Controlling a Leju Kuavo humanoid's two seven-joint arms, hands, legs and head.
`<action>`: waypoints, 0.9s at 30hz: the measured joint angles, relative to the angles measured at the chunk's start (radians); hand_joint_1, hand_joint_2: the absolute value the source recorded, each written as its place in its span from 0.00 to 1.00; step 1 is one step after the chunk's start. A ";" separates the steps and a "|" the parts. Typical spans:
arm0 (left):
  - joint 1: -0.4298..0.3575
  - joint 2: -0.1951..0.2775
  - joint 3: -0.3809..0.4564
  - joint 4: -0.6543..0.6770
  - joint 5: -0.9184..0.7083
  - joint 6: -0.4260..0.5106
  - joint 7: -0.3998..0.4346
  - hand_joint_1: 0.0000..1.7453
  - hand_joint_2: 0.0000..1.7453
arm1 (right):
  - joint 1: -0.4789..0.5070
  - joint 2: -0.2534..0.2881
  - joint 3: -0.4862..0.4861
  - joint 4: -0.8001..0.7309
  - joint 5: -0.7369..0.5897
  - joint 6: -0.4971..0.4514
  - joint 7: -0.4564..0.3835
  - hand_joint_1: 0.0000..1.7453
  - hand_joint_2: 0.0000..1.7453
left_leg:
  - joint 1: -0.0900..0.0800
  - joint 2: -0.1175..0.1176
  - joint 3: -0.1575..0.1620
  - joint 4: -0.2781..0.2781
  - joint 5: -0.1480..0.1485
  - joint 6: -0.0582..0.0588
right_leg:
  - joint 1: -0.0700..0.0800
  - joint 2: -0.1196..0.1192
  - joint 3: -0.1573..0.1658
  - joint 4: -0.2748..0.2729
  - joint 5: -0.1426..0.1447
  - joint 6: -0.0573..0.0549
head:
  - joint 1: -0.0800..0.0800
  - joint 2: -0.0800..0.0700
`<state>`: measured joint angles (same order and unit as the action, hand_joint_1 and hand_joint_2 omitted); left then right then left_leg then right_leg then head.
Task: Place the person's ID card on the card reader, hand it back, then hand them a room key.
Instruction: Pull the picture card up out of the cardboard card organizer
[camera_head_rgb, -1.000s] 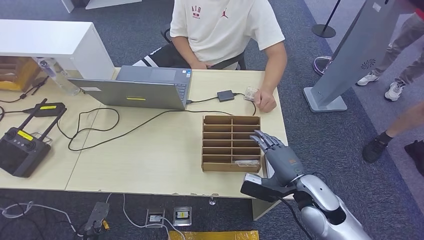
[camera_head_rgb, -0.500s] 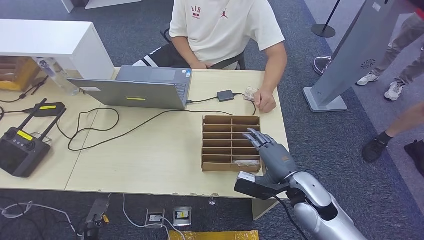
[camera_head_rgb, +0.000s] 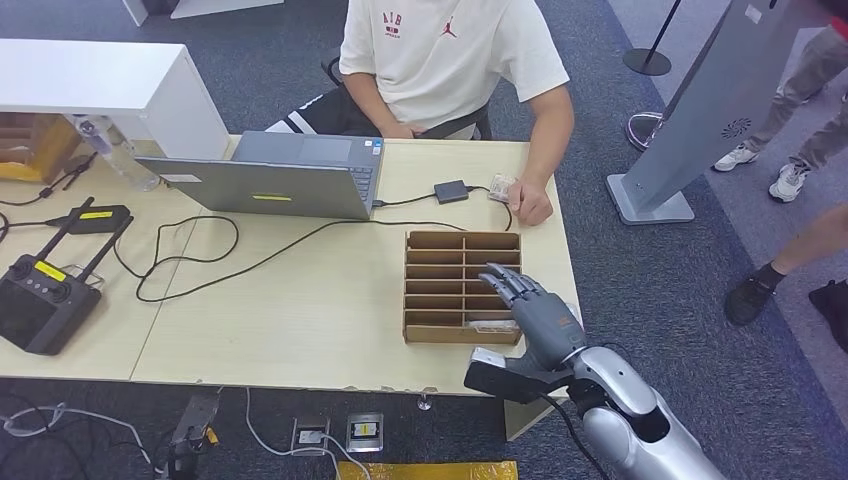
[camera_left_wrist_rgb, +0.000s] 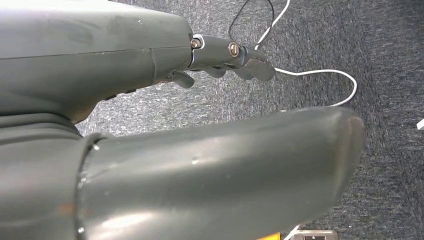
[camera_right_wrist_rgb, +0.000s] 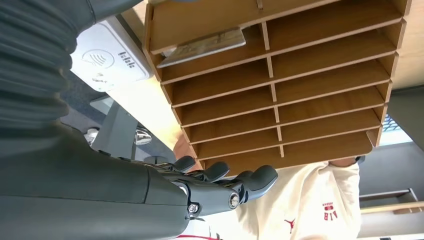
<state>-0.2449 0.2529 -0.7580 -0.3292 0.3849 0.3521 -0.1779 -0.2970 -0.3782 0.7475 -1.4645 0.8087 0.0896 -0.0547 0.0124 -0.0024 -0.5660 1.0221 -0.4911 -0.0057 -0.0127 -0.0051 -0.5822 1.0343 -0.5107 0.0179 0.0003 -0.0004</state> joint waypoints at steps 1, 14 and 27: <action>0.000 0.000 0.000 0.000 0.000 0.000 0.000 0.00 0.00 | 0.002 -0.001 0.000 0.000 -0.001 0.001 0.001 0.00 1.00 | 0.000 0.000 0.000 0.000 0.000 0.000 | 0.000 0.000 0.000 0.000 0.000 0.000 | 0.000 0.000; 0.001 0.000 0.000 0.000 0.005 0.002 0.000 0.00 0.00 | 0.015 -0.018 0.010 0.000 -0.003 0.006 0.009 0.00 1.00 | 0.000 0.000 0.000 0.000 0.000 0.000 | 0.000 0.000 0.000 0.000 0.000 0.000 | 0.000 0.000; 0.001 0.000 0.001 0.000 0.002 0.005 0.000 0.00 0.00 | 0.007 -0.018 0.022 0.000 -0.008 0.032 0.019 0.00 1.00 | 0.000 0.000 0.000 0.000 0.000 0.000 | 0.000 0.000 0.000 0.000 0.000 0.000 | 0.000 0.000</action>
<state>-0.2443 0.2529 -0.7572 -0.3292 0.3869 0.3574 -0.1778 -0.2895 -0.3967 0.7695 -1.4645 0.8003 0.1211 -0.0359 0.0125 -0.0023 -0.5662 1.0221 -0.4912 -0.0057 -0.0127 -0.0051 -0.5822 1.0343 -0.5107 0.0178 0.0003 -0.0004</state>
